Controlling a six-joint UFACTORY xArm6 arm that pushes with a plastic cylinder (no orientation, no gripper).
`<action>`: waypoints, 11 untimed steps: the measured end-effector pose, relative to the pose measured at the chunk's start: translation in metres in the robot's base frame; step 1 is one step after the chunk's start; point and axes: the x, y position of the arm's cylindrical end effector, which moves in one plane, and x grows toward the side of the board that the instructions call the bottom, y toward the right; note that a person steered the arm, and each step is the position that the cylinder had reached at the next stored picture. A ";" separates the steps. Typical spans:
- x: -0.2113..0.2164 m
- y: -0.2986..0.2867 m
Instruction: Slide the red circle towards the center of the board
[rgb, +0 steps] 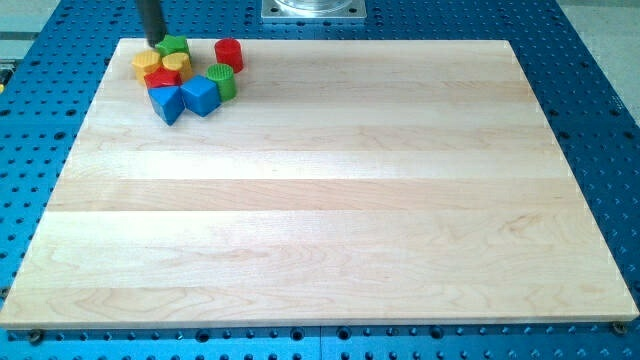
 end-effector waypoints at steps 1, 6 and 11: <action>0.045 0.051; 0.058 0.191; 0.109 0.230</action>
